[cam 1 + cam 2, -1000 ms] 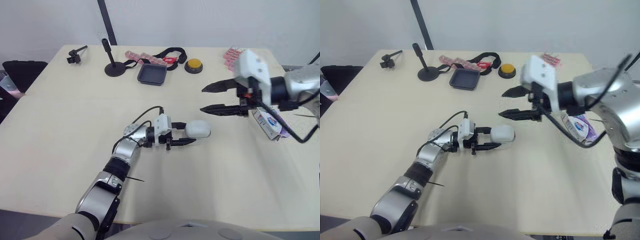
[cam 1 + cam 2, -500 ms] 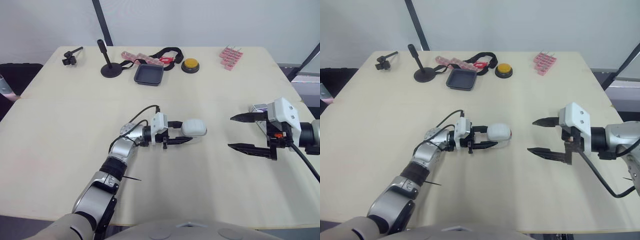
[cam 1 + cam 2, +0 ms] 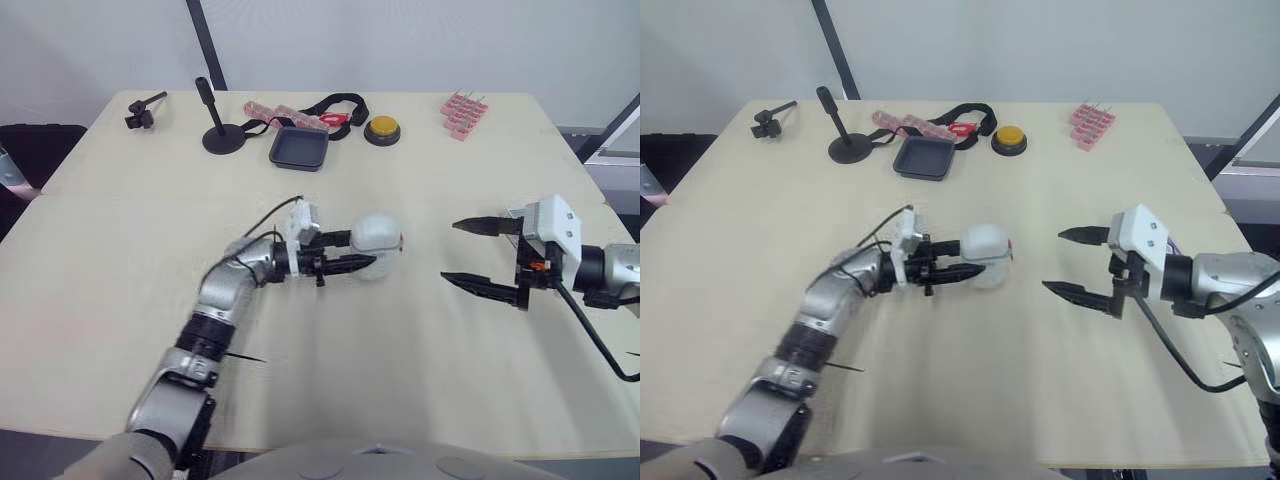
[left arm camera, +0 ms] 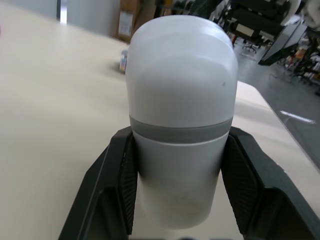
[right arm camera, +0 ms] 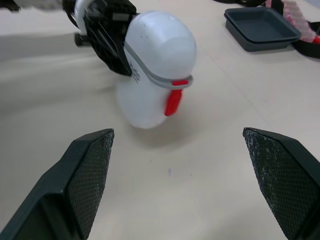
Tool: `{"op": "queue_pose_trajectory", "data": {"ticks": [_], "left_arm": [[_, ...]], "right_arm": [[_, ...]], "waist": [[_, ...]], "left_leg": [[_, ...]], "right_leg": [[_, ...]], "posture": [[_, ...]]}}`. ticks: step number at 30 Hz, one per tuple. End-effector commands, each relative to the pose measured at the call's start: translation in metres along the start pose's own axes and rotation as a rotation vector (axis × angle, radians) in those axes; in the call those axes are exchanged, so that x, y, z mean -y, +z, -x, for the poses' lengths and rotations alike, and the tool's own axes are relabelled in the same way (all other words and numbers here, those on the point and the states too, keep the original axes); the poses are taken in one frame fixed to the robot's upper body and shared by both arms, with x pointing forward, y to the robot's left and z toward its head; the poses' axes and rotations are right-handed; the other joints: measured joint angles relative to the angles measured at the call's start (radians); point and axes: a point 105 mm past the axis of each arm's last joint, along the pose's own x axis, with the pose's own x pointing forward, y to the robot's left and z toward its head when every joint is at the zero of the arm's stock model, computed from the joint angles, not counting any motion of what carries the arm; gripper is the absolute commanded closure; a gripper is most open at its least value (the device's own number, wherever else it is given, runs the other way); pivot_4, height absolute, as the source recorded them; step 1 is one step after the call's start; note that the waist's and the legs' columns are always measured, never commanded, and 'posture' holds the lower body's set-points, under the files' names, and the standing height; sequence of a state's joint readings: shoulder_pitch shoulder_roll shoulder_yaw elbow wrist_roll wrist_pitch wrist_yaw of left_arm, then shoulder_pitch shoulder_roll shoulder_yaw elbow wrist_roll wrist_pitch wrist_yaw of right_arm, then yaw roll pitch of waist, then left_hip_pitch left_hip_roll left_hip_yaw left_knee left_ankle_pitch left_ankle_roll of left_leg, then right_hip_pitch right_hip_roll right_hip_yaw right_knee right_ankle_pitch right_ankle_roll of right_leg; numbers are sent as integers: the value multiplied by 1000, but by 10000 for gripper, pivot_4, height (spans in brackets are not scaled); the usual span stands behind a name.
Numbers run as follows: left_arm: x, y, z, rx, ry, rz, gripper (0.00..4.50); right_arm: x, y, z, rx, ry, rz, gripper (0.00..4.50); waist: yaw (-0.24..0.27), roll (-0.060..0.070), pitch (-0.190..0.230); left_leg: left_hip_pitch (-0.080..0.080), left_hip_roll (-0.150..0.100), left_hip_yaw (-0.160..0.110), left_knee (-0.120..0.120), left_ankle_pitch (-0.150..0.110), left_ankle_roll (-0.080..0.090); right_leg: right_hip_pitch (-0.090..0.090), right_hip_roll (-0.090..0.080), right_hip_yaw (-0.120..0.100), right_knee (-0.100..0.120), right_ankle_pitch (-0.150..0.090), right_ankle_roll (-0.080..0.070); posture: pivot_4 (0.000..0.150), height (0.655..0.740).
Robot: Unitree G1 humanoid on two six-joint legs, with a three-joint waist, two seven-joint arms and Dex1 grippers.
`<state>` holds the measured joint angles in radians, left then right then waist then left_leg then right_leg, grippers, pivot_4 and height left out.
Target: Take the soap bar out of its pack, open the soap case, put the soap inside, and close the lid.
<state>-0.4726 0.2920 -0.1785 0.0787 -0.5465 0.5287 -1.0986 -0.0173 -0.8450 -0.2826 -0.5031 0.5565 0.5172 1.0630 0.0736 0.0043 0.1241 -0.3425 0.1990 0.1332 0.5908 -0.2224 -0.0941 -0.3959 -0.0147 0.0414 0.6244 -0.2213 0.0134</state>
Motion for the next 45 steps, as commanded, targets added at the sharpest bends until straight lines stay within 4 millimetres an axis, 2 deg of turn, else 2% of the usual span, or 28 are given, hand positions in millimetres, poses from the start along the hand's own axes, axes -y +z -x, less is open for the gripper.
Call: {"op": "queue_pose_trajectory", "data": {"ticks": [1, 7, 13, 18, 20, 23, 25, 30, 33, 36, 39, 42, 45], "left_arm": [[11, 19, 8, 10, 1, 214, 26430], [21, -9, 13, -108, 45, 506, 26430], [9, -25, -3, -61, 117, 801, 26430], [7, -43, -7, -110, 173, 926, 26430], [3, -46, -5, -120, 208, 950, 16185], [-3, -44, -4, -118, 248, 955, 5284], [-11, -34, -1, -112, 287, 934, 558], [-11, -1, 18, -112, 299, 814, 558], [5, 11, 34, -154, 258, 699, 558], [20, 12, 53, -222, 280, 561, 558], [25, 12, 75, -194, 334, 277, 558], [34, -3, 92, -195, 324, 73, 558], [15, -10, 112, -112, 503, -40, 558]], "right_arm": [[-11, 3, 0, 12, 34, 34, 435], [-14, -2, -8, 27, 35, 22, 435], [-16, -8, -17, 30, 31, 22, 435], [-15, -9, -20, 32, 17, 23, 435], [-15, -9, -22, 29, 14, 28, 0], [-14, -9, -23, 30, 12, 34, 0], [-13, -7, -24, 37, 11, 39, 0], [-14, 0, -27, 63, 7, 49, 0], [-14, 0, -31, 77, -2, 37, 0], [-13, -9, -36, 59, -23, 21, 0], [-15, -28, -40, 4, -52, 23, 0], [-11, -37, -41, 30, -130, 14, 0], [-7, -52, -42, -4, -201, 5, 0]], "waist": [[4, 0, 0], [2, 0, 0], [5, -1, 1], [-2, -2, 1], [-2, -2, 1], [-1, -2, 1], [0, -2, 1], [-9, -2, 2], [-10, -2, 2], [-8, -1, 2], [-7, -1, 2], [-7, -1, 2], [-4, 0, 2]], "left_leg": [[0, 0, 0, 0, 0, 0], [-1, -1, 0, 0, 1, -5], [-3, -2, -1, 0, 2, -6], [-3, -2, -2, 0, 1, -6], [-3, -2, -3, 0, 1, -6], [-3, -2, -4, 0, 1, -6], [-2, -2, -4, 0, 1, -6], [-2, -2, -5, 0, 2, -6], [-3, -2, -5, -1, 1, -7], [-6, -2, -7, -2, 0, -8], [-9, -1, -9, -4, 0, -9], [-9, 0, -10, -8, 0, -9], [-10, -1, -11, -8, 0, -9]], "right_leg": [[0, 0, 0, -1, 0, 0], [1, 0, 0, -3, 0, 0], [2, 0, -1, -6, 0, 0], [3, 1, -1, -8, 3, 5], [3, 1, -1, -8, 3, 5], [4, 1, -2, -8, 3, 5], [5, 0, -2, -8, 3, 5], [5, 1, -2, -8, 3, 5], [5, 1, -3, -9, 3, 5], [4, 2, -5, -12, 3, 5], [4, 1, -9, -16, 3, 6], [5, 1, -12, -21, 3, 6], [5, 0, -13, -21, 3, 6]], "posture": [[1500, 7400], [1500, 7400], [1500, 7400], [1500, 7400], [1500, 7400], [1500, 7400], [1500, 7400], [1500, 7400], [1500, 7400], [1500, 7400], [1500, 7400], [1500, 7400], [1500, 7400]]}}
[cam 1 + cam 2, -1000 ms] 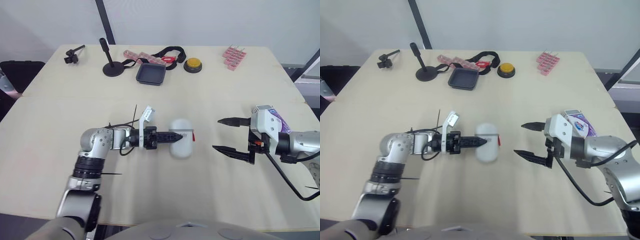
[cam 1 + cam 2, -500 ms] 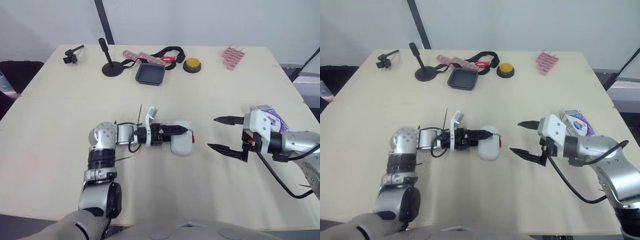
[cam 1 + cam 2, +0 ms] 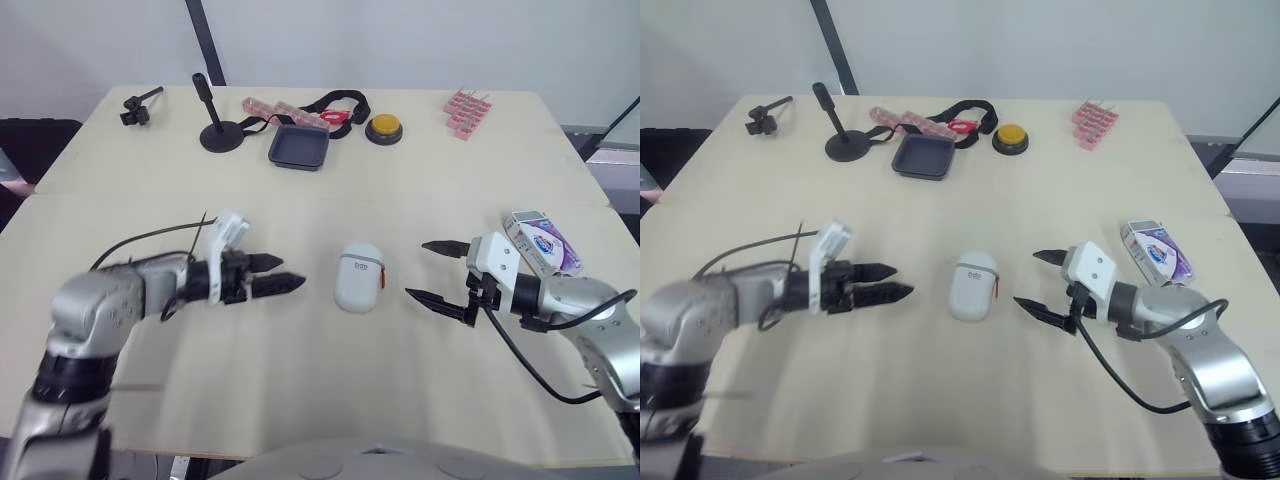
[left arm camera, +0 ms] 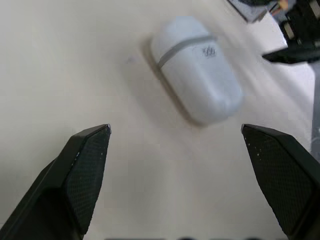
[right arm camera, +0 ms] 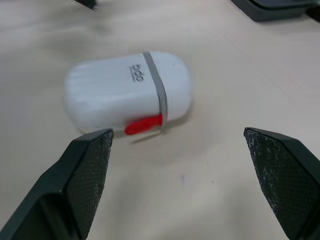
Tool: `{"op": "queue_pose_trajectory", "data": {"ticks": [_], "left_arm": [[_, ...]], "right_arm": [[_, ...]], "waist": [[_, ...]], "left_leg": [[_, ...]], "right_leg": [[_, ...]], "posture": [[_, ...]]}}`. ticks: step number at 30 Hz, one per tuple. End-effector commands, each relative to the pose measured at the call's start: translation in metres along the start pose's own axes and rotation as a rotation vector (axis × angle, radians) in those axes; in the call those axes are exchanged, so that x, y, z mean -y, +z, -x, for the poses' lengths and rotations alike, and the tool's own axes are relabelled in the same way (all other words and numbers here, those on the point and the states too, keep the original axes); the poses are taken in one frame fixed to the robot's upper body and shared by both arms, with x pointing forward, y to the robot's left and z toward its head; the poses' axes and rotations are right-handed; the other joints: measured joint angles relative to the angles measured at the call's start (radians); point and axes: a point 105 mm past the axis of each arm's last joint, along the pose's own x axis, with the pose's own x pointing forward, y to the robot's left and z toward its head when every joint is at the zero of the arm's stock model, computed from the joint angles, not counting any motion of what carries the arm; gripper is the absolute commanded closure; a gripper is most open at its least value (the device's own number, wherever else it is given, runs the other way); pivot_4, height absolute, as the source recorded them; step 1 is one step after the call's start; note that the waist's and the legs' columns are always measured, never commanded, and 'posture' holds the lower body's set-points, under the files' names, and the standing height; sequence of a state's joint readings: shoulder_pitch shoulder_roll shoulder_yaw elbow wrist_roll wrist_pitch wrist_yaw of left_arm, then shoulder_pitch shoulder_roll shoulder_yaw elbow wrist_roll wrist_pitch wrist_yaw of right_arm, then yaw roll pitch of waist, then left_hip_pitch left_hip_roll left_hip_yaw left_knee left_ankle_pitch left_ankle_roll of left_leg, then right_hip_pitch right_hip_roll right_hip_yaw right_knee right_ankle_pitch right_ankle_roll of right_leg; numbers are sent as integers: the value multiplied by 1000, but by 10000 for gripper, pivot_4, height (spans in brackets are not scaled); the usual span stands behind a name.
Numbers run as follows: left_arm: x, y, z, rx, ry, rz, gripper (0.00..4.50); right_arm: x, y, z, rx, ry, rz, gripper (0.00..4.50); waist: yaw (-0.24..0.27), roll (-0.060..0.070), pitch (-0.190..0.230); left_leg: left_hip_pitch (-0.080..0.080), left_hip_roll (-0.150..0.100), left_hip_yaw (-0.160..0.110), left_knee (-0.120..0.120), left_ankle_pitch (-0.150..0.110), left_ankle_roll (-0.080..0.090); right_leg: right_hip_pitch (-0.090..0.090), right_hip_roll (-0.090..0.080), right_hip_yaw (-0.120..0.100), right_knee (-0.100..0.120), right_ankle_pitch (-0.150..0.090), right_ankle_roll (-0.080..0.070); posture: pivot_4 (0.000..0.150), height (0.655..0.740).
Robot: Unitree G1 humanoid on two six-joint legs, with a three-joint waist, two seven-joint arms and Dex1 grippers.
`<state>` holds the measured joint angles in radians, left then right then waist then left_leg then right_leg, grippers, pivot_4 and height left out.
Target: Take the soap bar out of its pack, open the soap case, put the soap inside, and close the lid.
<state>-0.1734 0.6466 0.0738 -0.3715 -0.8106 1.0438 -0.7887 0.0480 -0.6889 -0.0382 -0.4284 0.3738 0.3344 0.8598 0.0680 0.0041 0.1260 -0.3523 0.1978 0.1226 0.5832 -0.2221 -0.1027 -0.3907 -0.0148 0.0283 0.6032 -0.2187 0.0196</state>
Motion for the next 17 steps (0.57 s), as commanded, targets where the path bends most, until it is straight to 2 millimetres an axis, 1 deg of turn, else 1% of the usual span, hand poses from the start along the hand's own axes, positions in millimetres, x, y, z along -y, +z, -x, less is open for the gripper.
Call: {"op": "queue_pose_trajectory", "data": {"ticks": [1, 3, 6, 8, 9, 10, 11, 14, 17], "left_arm": [[-17, 6, 11, 198, 152, -230, 558], [-13, 9, 16, 263, 159, -311, 558], [-12, 10, 21, 310, 179, -397, 558], [-10, -5, 24, 245, 160, -440, 558], [-10, -22, 25, 150, 125, -418, 558], [-9, -34, 27, 85, 100, -397, 558], [-9, -35, 29, 81, 92, -392, 558], [-7, -26, 31, 116, 89, -448, 558], [-9, -24, 28, 124, 81, -465, 558]], "right_arm": [[9, -9, 0, -1, -115, 31, 0], [4, -11, 2, 8, -116, -4, 0], [-5, -6, 7, 78, -96, -85, 0], [-15, -3, 13, 89, -64, -98, 0], [-21, -5, 16, 77, -42, -110, 0], [-24, -6, 18, 68, -26, -119, 0], [-23, -8, 19, 53, -39, -106, 0], [-19, -11, 20, 45, -67, -101, 0], [-17, -6, 20, 74, -71, -101, 0]], "waist": [[3, 0, 0], [3, 0, 0], [-4, 0, 0], [-10, 0, 0], [-14, 0, 0], [-17, 0, 0], [-20, 0, 0], [-20, 0, -1], [-16, 0, -1]], "left_leg": [[1, 0, 0, 0, 0, 0], [1, 0, -1, 1, 0, 0], [2, 0, -1, 0, 1, -1], [3, 1, -1, -1, 1, -1], [3, 1, -1, -1, 1, 0], [3, 1, -1, -1, 1, 0], [4, 1, -1, -2, 1, 0], [6, 1, -1, -2, 0, -1], [8, 1, -1, -2, -1, 1]], "right_leg": [[0, -1, -1, 0, 0, 0], [2, -2, -1, 1, 0, 0], [2, -1, -2, 1, 0, 0], [2, -1, -2, 2, 0, 0], [2, -1, -2, 1, 0, 0], [2, -1, -2, 1, 0, 0], [2, 0, -2, 1, 0, 0], [2, -2, -1, 3, 0, 0], [2, -2, -1, 6, 0, 0]], "posture": [[1500, 7400], [1500, 7400], [1500, 7400], [1500, 7400], [1500, 7400], [1500, 7400], [1500, 7400], [1500, 7400], [1500, 7400]]}}
